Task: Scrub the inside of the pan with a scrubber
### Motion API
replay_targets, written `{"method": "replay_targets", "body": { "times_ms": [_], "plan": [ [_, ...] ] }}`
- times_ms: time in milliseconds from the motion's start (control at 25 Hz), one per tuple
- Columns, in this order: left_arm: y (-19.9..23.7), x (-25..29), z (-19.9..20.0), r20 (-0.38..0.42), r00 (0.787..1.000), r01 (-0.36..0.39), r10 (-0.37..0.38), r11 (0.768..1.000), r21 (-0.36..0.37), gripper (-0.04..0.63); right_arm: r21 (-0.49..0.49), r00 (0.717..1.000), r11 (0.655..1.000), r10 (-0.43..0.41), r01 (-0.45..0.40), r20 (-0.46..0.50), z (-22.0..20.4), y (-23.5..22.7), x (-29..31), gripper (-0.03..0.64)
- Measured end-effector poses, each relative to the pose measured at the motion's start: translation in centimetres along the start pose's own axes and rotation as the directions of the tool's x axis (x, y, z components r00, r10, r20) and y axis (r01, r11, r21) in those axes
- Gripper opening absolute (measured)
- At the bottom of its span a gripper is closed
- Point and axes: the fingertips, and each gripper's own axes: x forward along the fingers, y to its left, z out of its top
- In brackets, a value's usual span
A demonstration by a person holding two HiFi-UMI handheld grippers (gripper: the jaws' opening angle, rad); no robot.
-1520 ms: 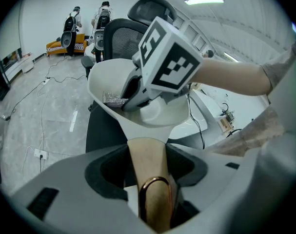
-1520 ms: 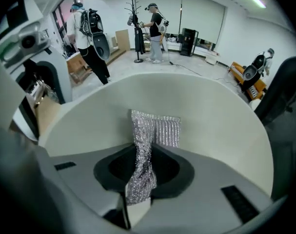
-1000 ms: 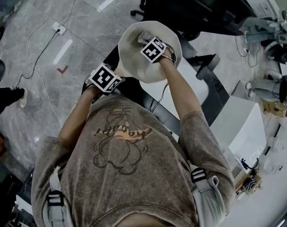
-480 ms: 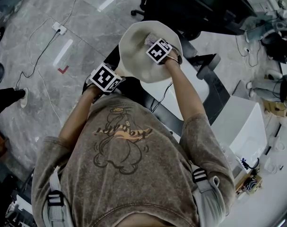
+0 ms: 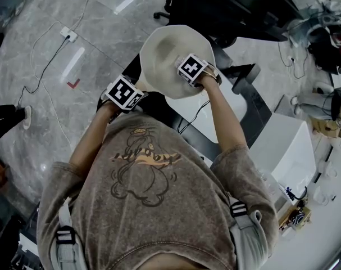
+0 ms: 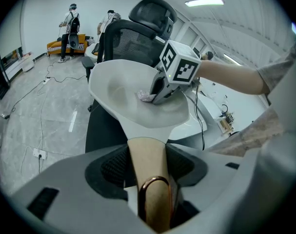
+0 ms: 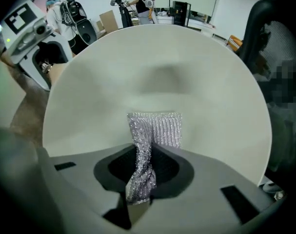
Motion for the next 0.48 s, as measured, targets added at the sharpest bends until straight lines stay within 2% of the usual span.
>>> {"method": "replay_targets", "body": {
  "times_ms": [160,360,480],
  "plan": [
    [0.0,-0.1,-0.1,0.0,1.0,0.0,0.0,1.0,0.002,0.249,0.005,0.989,0.989,0.145,-0.145,0.005,0.1,3.8,0.2,0.09],
    [0.0,-0.2,-0.1,-0.001,1.0,0.002,-0.002,1.0,0.002,0.249,-0.001,0.971,0.971,0.239,-0.239,0.015,1.8,6.4,0.4,0.089],
    [0.0,-0.1,-0.1,-0.005,1.0,0.003,-0.003,1.0,0.004,0.249,0.009,0.953,0.954,0.299,-0.3,0.059,3.4,7.4,0.5,0.089]
  ]
}}
